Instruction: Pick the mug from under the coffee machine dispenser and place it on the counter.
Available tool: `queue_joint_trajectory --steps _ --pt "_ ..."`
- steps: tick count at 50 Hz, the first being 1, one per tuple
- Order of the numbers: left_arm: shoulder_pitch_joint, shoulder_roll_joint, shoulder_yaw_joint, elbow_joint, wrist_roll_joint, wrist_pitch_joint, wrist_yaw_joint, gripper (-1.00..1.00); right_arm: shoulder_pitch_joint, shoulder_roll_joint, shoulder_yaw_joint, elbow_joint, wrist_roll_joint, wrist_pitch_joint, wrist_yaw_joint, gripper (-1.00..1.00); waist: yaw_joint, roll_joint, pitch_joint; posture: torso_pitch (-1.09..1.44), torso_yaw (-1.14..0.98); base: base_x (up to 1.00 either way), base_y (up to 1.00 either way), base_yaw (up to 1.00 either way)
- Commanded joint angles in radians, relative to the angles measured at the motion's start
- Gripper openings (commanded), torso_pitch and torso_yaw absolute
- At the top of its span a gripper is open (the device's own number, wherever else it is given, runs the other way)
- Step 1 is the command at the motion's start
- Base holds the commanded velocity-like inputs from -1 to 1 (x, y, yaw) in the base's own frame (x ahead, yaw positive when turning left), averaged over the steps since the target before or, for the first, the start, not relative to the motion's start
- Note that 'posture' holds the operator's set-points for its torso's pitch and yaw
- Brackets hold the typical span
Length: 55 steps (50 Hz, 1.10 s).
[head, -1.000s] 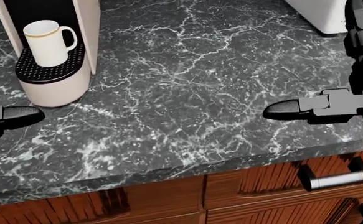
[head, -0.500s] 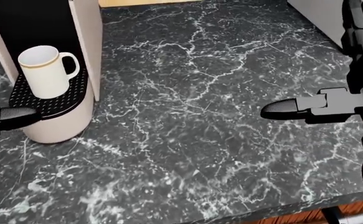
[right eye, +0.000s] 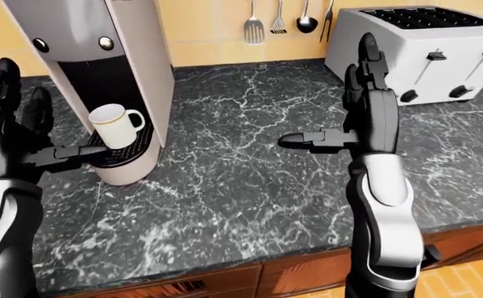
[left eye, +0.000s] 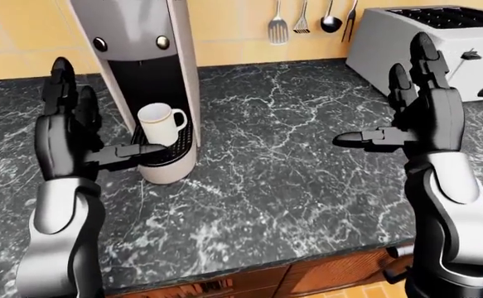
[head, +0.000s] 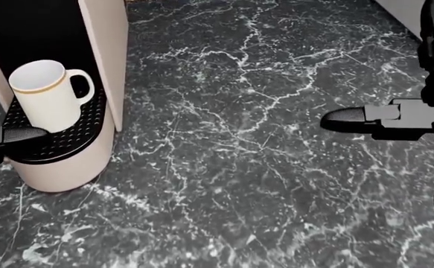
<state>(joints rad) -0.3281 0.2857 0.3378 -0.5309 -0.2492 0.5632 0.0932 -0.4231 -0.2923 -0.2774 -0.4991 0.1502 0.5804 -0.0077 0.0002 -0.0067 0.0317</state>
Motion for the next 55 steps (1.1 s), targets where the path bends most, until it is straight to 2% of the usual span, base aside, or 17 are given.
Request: queue_joint_trajectory --steps 1,4,6,14,20,22,23,24,25,27,28,31,35,38,42,44,55 --pt "-0.023 0.011 0.006 -0.034 -0.002 -0.026 -0.001 1.00 -0.025 -0.013 -0.007 -0.035 0.000 -0.028 -0.005 1.00 0.000 0.002 -0.024 0.00 0.00 0.00 0.00 0.00" --pt "-0.025 0.014 0.008 -0.037 -0.004 -0.022 0.000 1.00 -0.029 -0.012 -0.008 -0.041 0.000 -0.023 -0.008 1.00 0.021 0.007 -0.035 0.00 0.00 0.00 0.00 0.26" --pt "-0.027 0.015 0.008 -0.036 -0.005 -0.021 0.001 1.00 -0.026 -0.014 -0.007 -0.051 0.004 -0.017 0.001 1.00 0.021 0.002 -0.016 0.00 0.00 0.00 0.00 1.00" --pt "-0.024 0.014 0.009 -0.036 -0.005 -0.024 0.002 1.00 -0.015 -0.009 -0.001 -0.055 -0.015 -0.021 0.014 1.00 0.052 -0.004 0.001 0.00 0.00 0.00 0.00 1.00" --pt "-0.024 0.017 0.013 -0.036 -0.006 -0.026 0.002 1.00 -0.023 -0.009 -0.013 -0.059 -0.001 -0.007 0.009 1.00 0.050 0.030 -0.008 0.00 0.00 0.00 0.00 1.00" --pt "-0.025 0.018 0.012 -0.034 -0.005 -0.027 0.002 1.00 -0.021 -0.011 -0.016 -0.058 0.008 -0.003 0.006 1.00 0.050 0.057 -0.006 0.00 0.00 0.00 0.00 1.00" --pt "-0.025 0.018 0.012 -0.034 -0.005 -0.026 0.002 1.00 -0.021 -0.011 -0.016 -0.057 0.009 -0.005 0.006 1.00 0.057 0.077 -0.028 0.00 0.00 0.00 0.00 1.00" --pt "-0.024 0.017 0.011 -0.034 -0.005 -0.027 0.002 1.00 -0.022 -0.010 -0.017 -0.056 0.014 -0.004 0.001 1.00 0.059 0.067 0.001 0.00 0.00 0.00 0.00 1.00" --pt "-0.023 0.016 0.011 -0.033 -0.004 -0.029 0.002 1.00 -0.025 -0.007 -0.022 -0.054 0.026 0.002 -0.006 1.00 0.050 0.067 0.004 0.00 0.00 0.00 0.00 1.00" --pt "-0.024 0.017 0.012 -0.033 -0.005 -0.028 0.002 1.00 -0.036 -0.011 -0.027 -0.037 0.035 -0.001 -0.041 1.00 0.060 0.036 -0.006 0.00 0.00 0.00 0.00 1.00" --pt "-0.024 0.017 0.012 -0.034 -0.006 -0.028 0.002 1.00 -0.033 -0.017 -0.016 -0.029 0.026 0.021 -0.048 1.00 0.027 0.019 0.007 0.00 0.00 0.00 0.00 0.00" --pt "-0.022 0.016 0.011 -0.033 -0.005 -0.029 0.002 1.00 -0.027 -0.013 -0.012 -0.027 0.019 0.012 -0.048 1.00 0.023 -0.005 0.029 0.00 0.00 0.00 0.00 0.00" --pt "-0.022 0.016 0.010 -0.032 -0.004 -0.030 0.001 1.00 -0.053 -0.015 -0.027 -0.020 0.048 0.058 -0.085 1.00 0.039 -0.062 0.015 0.00 0.00 0.00 0.00 0.00" --pt "-0.023 0.017 0.013 -0.033 -0.006 -0.028 0.002 1.00 -0.048 -0.019 -0.020 -0.022 0.052 0.047 -0.098 1.00 0.024 -0.026 0.014 0.00 0.00 0.00 0.00 0.00" --pt "-0.023 0.017 0.012 -0.035 -0.007 -0.026 0.002 1.00 -0.061 -0.017 -0.028 -0.027 0.072 0.043 -0.120 1.00 -0.001 0.024 -0.023 0.00 0.00 0.00 0.00 0.00" --pt "-0.023 0.017 0.012 -0.035 -0.006 -0.026 0.002 1.00 -0.059 -0.027 -0.020 -0.031 0.068 0.036 -0.118 1.00 0.000 0.016 -0.009 0.00 0.00 0.00 0.00 0.00" --pt "-0.029 0.019 0.012 -0.039 -0.009 -0.018 0.005 1.00 -0.063 -0.033 -0.032 -0.071 0.112 0.120 -0.081 1.00 0.004 0.005 -0.013 0.00 0.00 0.00 0.00 0.00"
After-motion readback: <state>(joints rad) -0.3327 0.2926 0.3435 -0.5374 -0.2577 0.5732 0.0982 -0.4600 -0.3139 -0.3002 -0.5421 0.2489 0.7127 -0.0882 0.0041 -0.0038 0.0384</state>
